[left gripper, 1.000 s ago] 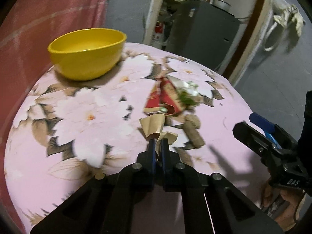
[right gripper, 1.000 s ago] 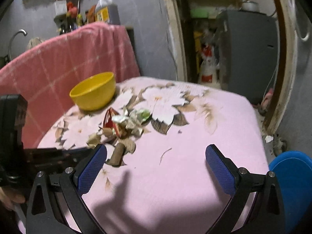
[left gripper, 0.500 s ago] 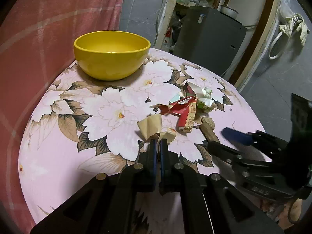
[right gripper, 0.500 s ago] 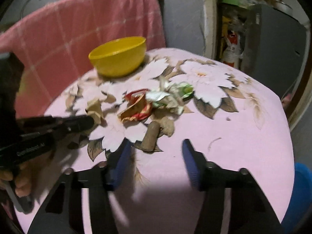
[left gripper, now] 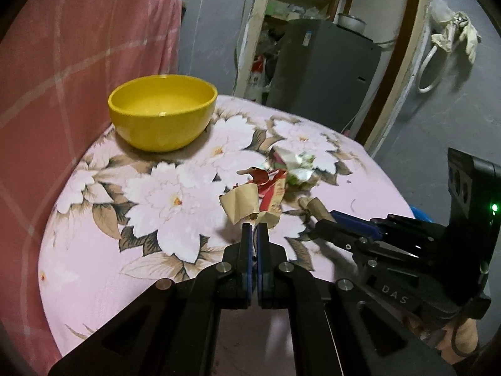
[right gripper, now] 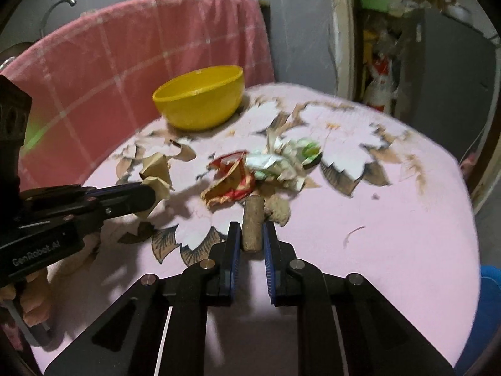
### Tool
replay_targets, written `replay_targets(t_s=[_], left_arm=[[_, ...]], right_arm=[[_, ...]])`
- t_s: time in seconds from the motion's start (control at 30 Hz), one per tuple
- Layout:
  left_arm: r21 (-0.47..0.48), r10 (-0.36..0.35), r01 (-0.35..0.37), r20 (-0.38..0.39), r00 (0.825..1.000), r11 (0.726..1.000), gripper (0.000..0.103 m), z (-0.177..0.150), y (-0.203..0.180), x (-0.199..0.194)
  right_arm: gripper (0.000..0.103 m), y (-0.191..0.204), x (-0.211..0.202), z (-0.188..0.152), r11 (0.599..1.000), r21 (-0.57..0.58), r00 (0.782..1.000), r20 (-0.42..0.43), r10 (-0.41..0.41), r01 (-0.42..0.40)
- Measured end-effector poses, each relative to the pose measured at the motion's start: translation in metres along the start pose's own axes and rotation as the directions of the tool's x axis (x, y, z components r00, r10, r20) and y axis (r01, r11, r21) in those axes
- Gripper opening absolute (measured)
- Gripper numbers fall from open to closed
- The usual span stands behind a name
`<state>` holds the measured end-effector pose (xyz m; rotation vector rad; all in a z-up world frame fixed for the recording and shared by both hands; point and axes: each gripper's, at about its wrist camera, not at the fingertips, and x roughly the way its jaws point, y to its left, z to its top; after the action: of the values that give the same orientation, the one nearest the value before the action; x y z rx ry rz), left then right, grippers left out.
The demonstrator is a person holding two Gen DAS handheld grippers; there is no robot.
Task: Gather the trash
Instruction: 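Carry the paper scrap and cork over the blue bucket and open both tools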
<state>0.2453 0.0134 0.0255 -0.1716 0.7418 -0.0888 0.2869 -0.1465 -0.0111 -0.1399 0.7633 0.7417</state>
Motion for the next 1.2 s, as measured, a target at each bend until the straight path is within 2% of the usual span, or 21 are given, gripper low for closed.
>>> replay_targets(t_s=[0.1, 0.2, 0.33, 0.47, 0.5, 0.63, 0.67, 0.87, 1.0, 1.1, 1.2], left_arm=[[0.02, -0.015, 0.014, 0.035, 0.999, 1.0, 0.001, 0.002, -0.007, -0.009], [0.029, -0.04, 0.038, 0.078, 0.996, 0.999, 0.001, 0.004, -0.015, -0.019], [0.051, -0.09, 0.083, 0.166, 0.982, 0.995, 0.001, 0.009, -0.031, -0.036], [0.1, -0.136, 0.114, 0.25, 0.959, 0.988, 0.001, 0.014, -0.055, -0.052], [0.11, -0.148, 0.123, 0.263, 0.953, 0.986, 0.001, 0.014, -0.06, -0.055], [0.164, -0.217, 0.173, 0.308, 0.926, 0.971, 0.001, 0.018, -0.085, -0.063], [0.18, -0.236, 0.187, 0.312, 0.92, 0.966, 0.001, 0.019, -0.092, -0.064], [0.295, -0.312, 0.215, 0.336, 0.889, 0.931, 0.001, 0.018, -0.141, -0.07], [0.358, -0.365, 0.247, 0.315, 0.876, 0.901, 0.001, 0.018, -0.175, -0.06], [0.384, -0.395, 0.275, 0.279, 0.875, 0.881, 0.001, 0.017, -0.198, -0.047], [0.397, -0.418, 0.31, 0.223, 0.88, 0.864, 0.001, 0.014, -0.217, -0.029]], right_arm=[[0.012, -0.003, -0.02, -0.004, 0.999, 0.021, 0.995, 0.094, -0.028, 0.026], [0.012, -0.01, -0.039, -0.007, 0.998, 0.065, 0.984, 0.174, -0.029, 0.018], [0.012, -0.01, -0.079, -0.013, 0.995, 0.076, 0.945, 0.317, -0.082, 0.061], [0.012, -0.009, -0.118, -0.017, 0.984, 0.074, 0.869, 0.462, -0.177, 0.161], [0.012, -0.009, -0.129, -0.02, 0.977, 0.08, 0.84, 0.5, -0.209, 0.196], [0.012, -0.013, -0.157, -0.028, 0.954, 0.108, 0.758, 0.586, -0.287, 0.278], [0.012, -0.015, -0.164, -0.033, 0.943, 0.117, 0.728, 0.608, -0.316, 0.312], [0.012, -0.041, -0.194, -0.053, 0.881, 0.227, 0.632, 0.625, -0.458, 0.415], [0.012, -0.065, -0.207, -0.063, 0.837, 0.307, 0.589, 0.602, -0.539, 0.452], [0.012, -0.088, -0.213, -0.071, 0.801, 0.369, 0.575, 0.56, -0.596, 0.472], [0.012, -0.11, -0.217, -0.08, 0.764, 0.434, 0.571, 0.508, -0.645, 0.478]])
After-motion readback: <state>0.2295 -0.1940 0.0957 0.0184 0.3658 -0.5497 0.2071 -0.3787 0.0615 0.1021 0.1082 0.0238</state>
